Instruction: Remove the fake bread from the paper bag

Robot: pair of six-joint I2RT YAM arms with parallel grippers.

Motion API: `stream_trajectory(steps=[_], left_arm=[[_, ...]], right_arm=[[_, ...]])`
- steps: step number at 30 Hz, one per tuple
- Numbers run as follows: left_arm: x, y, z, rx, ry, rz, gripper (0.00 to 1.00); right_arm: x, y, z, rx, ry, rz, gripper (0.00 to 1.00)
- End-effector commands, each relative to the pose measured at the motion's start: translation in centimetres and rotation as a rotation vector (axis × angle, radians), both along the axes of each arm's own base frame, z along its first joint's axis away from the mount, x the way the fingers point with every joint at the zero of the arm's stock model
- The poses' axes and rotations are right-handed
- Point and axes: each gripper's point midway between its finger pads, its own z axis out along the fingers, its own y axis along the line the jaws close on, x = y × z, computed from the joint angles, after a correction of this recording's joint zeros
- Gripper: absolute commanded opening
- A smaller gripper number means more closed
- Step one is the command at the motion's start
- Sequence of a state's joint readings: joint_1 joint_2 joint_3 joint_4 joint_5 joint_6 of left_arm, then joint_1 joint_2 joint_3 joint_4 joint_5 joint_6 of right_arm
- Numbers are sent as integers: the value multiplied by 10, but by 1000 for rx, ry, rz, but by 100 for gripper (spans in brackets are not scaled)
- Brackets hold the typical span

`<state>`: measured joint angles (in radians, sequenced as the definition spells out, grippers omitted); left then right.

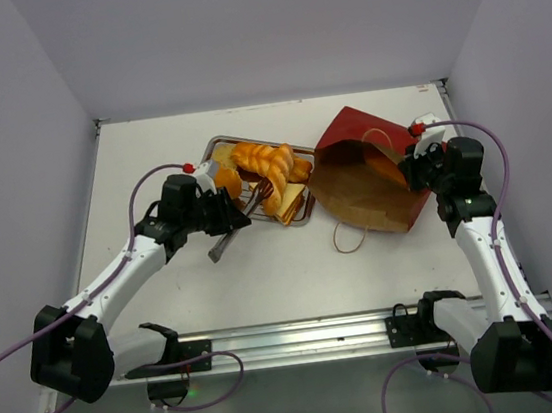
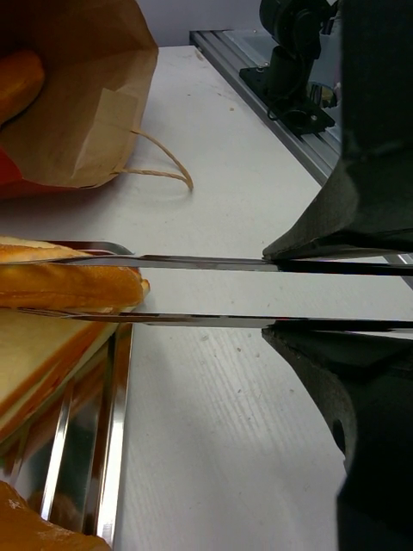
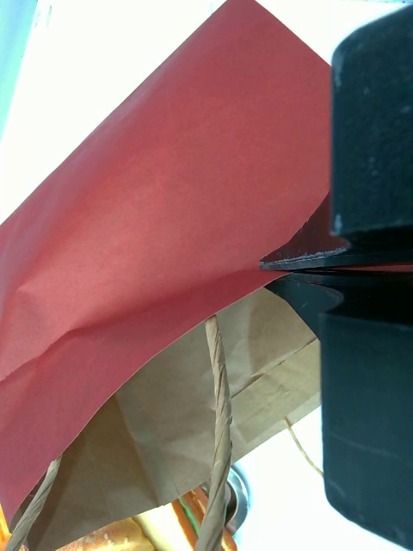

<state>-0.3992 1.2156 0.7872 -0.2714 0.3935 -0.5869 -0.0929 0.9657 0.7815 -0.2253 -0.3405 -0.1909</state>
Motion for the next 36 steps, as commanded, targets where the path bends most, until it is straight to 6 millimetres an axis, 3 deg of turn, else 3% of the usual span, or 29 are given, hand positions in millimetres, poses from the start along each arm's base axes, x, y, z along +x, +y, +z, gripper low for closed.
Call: stream_trajectory(steps=[1,16,26,31,36], left_arm=[[11,4,16,8,-65,6,37],[23,16,28,92,-114,44,41],[31,22,52,122,-170,61,42],[24,13,69,63,-184,24,40],[-7,-21,91,-85,-174,-112,39]], right_arm=[[2,2,11,7,-34,14,1],[3,2,11,8,-32,14,1],[3,2,11,8,-34,17,1],[3,2,11,10,-32,14,1],[3,2,9,9,-26,17,1]])
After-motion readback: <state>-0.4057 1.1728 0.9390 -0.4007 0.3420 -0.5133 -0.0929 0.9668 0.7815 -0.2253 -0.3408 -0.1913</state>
